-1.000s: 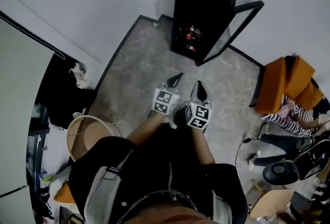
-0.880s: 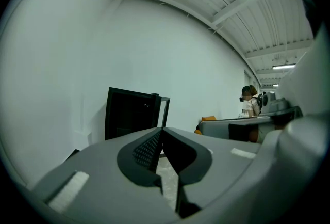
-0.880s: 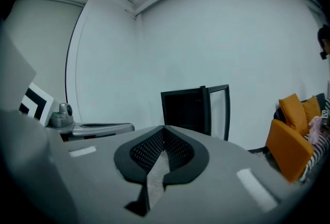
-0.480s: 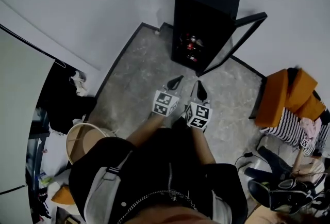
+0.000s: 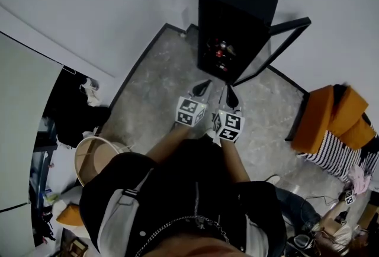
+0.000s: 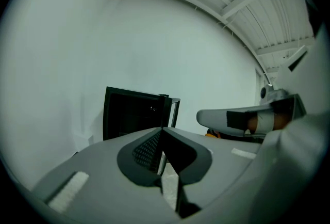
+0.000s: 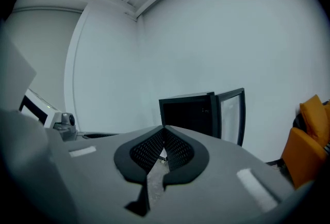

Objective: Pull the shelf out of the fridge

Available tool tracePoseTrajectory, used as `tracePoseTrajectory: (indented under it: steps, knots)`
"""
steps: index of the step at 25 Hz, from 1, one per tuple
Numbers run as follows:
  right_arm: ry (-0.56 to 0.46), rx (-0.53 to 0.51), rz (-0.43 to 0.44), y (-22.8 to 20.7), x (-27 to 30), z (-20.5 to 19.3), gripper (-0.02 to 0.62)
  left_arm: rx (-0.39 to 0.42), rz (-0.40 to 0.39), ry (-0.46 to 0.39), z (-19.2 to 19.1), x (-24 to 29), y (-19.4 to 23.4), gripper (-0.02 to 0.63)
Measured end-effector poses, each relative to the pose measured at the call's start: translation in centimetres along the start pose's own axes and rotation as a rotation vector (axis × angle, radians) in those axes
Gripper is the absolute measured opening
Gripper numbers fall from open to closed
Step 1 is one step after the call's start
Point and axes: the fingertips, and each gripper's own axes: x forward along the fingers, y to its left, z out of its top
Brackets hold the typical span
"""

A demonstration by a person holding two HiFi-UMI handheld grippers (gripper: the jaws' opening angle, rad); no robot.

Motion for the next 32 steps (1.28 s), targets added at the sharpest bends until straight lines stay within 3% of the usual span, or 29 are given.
tracePoseTrajectory:
  steps: [15, 32]
  knots:
    - [0.018, 0.003, 0.049, -3.9, 1.8, 0.1, -0.009, 0.008, 0.057, -0.005, 0.8, 3.8, -0.9, 0.009]
    - [0.038, -0.024, 0.021, -6.5, 12.1, 2.4, -0.009, -0.067, 0.039, 0.005, 2.4, 13.1, 6.2, 0.009]
